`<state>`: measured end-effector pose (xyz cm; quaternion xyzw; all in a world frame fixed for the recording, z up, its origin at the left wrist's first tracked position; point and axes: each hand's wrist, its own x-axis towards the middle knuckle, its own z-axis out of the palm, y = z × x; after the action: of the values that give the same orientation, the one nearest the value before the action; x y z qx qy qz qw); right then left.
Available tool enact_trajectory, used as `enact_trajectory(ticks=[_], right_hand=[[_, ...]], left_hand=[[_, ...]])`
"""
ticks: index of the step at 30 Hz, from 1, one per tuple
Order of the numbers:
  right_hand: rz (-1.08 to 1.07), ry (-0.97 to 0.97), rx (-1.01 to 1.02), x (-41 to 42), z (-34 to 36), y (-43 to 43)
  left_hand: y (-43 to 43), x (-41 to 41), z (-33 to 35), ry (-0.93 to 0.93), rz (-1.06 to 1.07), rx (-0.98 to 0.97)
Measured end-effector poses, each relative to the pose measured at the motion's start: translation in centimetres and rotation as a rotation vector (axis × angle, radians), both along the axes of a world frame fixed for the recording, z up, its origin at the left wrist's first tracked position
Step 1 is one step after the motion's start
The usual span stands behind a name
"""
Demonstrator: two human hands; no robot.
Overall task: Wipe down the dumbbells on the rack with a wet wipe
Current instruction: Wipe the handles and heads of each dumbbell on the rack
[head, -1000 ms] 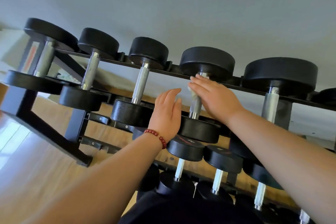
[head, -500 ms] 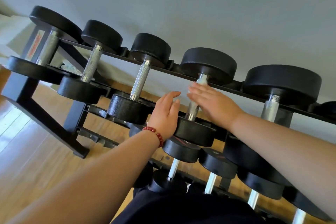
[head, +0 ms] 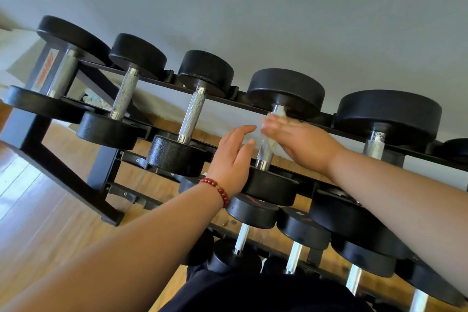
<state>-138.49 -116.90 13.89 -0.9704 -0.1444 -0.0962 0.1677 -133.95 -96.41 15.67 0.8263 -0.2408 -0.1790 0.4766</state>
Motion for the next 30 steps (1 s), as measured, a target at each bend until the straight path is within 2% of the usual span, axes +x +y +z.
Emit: enact_trajectory(ticks=[3, 8, 13, 14, 17, 19, 24, 30], right_hand=[[-0.128, 0.052, 0.041, 0.6, -0.1, 0.6], [0.112, 0.034, -0.012, -1.4, -1.4, 0.5], [-0.149, 0.03, 0.086, 0.5, -0.3, 0.3], [-0.141, 0.029, 0.094, 0.2, -0.6, 0.8], [0.059, 0.065, 0.051, -1.5, -1.1, 1.2], [0.116, 0.02, 0.004, -0.9, -0.4, -0.1], [-0.147, 0.071, 0.092, 0.4, -0.1, 0.1], [0.121, 0.051, 0.034, -0.7, -1.0, -0.5]], left_hand=[[-0.8, 0.1, 0.2, -0.036, -0.001, 0.069], [-0.9, 0.1, 0.0, -0.083, 0.015, 0.092], [-0.9, 0.1, 0.0, -0.086, 0.026, 0.11], [-0.9, 0.1, 0.0, -0.08, 0.032, 0.108], [-0.8, 0.1, -0.1, -0.068, 0.052, 0.091], [-0.9, 0.1, -0.1, -0.062, 0.06, 0.092], [-0.9, -0.1, -0.2, -0.071, 0.121, 0.117], [-0.9, -0.3, -0.6, 0.079, 0.243, 0.147]])
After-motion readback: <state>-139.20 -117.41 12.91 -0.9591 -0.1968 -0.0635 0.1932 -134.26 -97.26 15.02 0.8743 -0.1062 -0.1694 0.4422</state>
